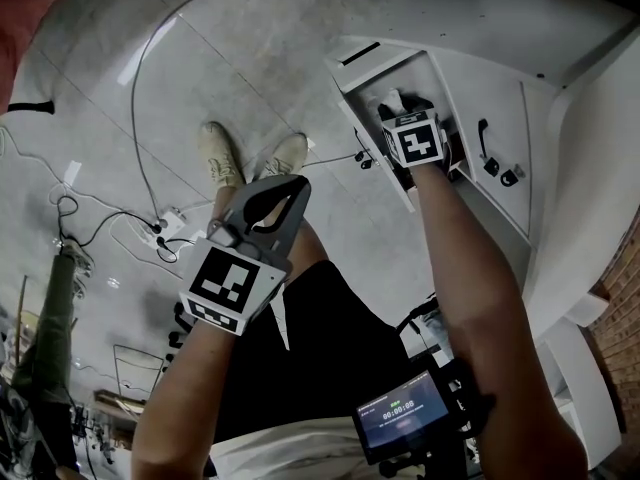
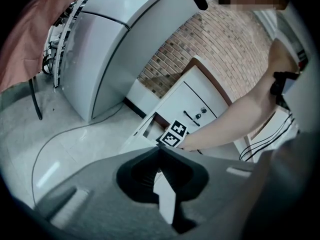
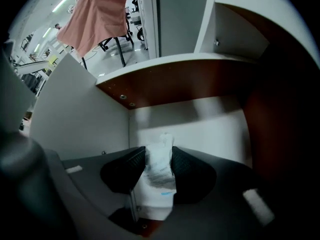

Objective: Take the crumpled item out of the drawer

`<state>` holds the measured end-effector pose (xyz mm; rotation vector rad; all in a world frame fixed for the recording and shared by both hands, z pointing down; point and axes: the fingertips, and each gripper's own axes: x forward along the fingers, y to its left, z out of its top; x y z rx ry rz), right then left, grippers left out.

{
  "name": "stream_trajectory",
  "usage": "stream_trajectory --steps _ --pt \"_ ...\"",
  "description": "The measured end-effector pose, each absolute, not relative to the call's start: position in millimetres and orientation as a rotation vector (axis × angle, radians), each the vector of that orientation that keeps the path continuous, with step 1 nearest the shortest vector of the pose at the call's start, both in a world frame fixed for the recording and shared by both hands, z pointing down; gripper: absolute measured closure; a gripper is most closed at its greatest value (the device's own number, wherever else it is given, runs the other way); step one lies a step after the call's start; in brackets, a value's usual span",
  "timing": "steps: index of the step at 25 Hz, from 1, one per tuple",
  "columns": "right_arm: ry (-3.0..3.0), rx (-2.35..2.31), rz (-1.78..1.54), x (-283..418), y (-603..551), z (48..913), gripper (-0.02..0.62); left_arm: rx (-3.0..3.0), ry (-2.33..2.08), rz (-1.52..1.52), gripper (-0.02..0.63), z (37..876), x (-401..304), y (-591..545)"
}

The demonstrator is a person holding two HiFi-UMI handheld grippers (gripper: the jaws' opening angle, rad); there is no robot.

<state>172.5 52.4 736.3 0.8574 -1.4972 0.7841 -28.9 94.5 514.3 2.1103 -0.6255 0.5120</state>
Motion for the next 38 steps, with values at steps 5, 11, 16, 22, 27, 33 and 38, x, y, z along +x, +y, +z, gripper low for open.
stream_trajectory --steps 5,11,16,22,27,33,38 --pt "-1.535 0.876 0.758 166.2 49.4 720.4 0.425 2.141 -0.616 0.515 0.603 502.3 -26.5 90.7" --pt "-1.558 0.963 0.754 157.0 47.9 694.8 0.425 2.183 -0.596 0.543 0.603 483.9 -32.9 87.4" --pt "-1.582 1.068 0.709 150.8 41.7 665.1 0.426 2.196 -0.563 0.568 0.603 468.5 -42.6 91.3" --pt "-1.605 1.18 0.722 147.9 38.8 636.0 0.426 2.234 -0.48 0.599 0.603 459.8 -46.1 91.3" --pt "-1.634 1.258 0.739 134.7 35.2 605.4 0.426 2.267 -0.42 0.621 0.603 449.1 -51.0 85.4" --pt "-1.661 1.337 0.772 118.8 39.3 562.4 0.426 2.285 -0.368 0.601 0.603 426.3 -52.1 75.1" --pt "-1.663 1.374 0.779 103.6 51.7 528.8 0.428 2.316 -0.357 0.593 0.603 408.9 -64.3 63.2"
